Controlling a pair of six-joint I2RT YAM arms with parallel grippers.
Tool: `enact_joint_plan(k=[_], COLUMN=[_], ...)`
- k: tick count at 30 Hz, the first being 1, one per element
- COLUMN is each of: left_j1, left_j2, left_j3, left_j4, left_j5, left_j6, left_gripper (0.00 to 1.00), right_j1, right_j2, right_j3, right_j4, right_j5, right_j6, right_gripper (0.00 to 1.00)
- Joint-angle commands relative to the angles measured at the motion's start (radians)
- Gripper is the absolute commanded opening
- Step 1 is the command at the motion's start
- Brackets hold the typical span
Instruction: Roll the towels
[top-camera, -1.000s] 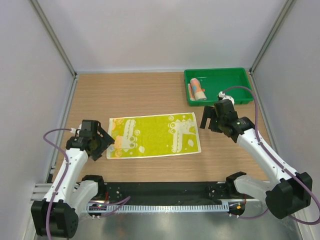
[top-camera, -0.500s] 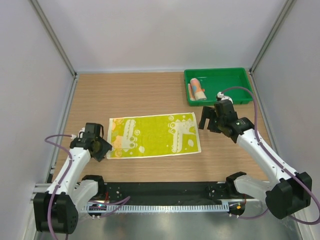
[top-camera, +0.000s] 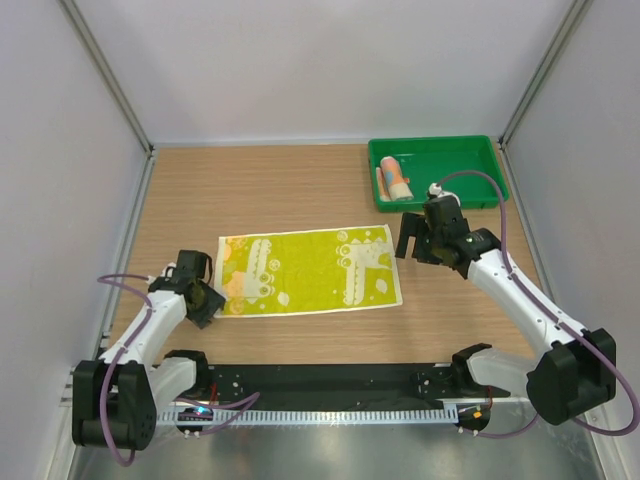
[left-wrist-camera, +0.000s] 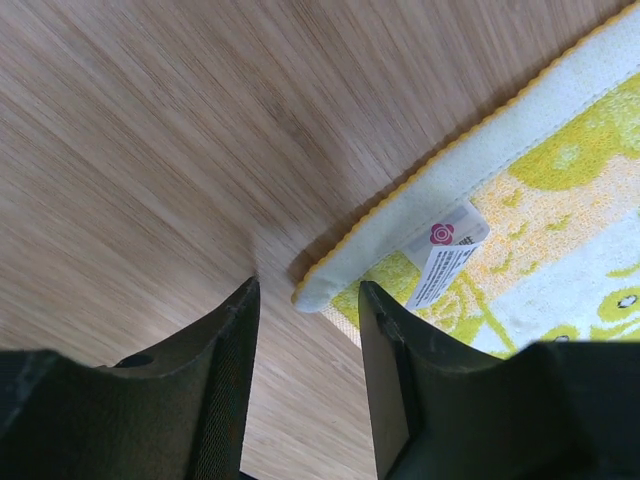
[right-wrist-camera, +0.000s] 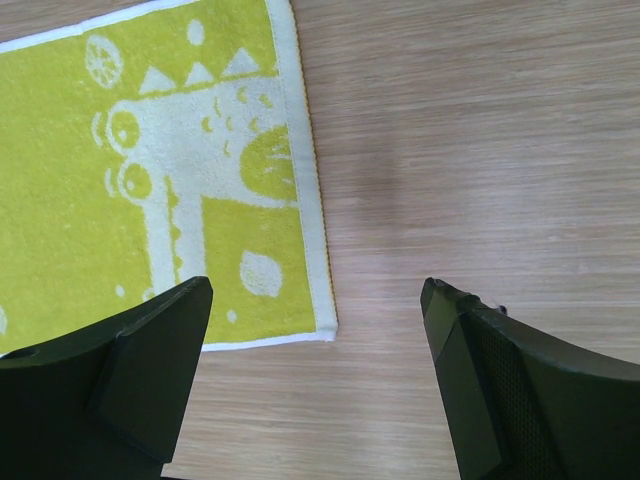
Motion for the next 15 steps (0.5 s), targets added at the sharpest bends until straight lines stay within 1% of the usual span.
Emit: enact_joint_plan(k=[1,3,7,10,12,13,15], left_j1=[0.004,0.006,0.004,0.004,0.004,0.004,0.004], left_j2=[0.002,0.014,0.028,0.025,0.019,0.017,0.022], left_j3=[-0.021,-0.016,-0.014,-0.011,-0.008,0.001,0.015], left_j4=[0.070,0.075,0.084,0.088,0.088,0.085,0.078], left_j5=[-0.023,-0.027,-0.020,-0.013,-0.010,-0.007,-0.004], left_j6=[0.002,0.008,0.013,0.016,0.017,0.023,0.030], left_gripper=[0.45,0.40,0.21,0.14,0.10,0.03,0.00], right_j1=[-0.001,-0.001,-0.001,-0.001,-0.001,0.001,-0.002], right_j2=[0.006,0.009,0.014,0.023,0.046,0.063,0.100], right_j3=[0.040,0.038,0.040,0.040,0.031,0.028,0.008], right_j4=[0.014,0.011,0.011,0.008,0.000,-0.009,-0.035], right_j5=[0.010,0.012,0.021,0.024,0.028,0.028,-0.002], right_j6=[-0.016,-0.014,-0.017,-0.013,0.018,0.036,0.091], right_gripper=[0.93,0.93,0.93,0.93,0.93,0.93,0.93])
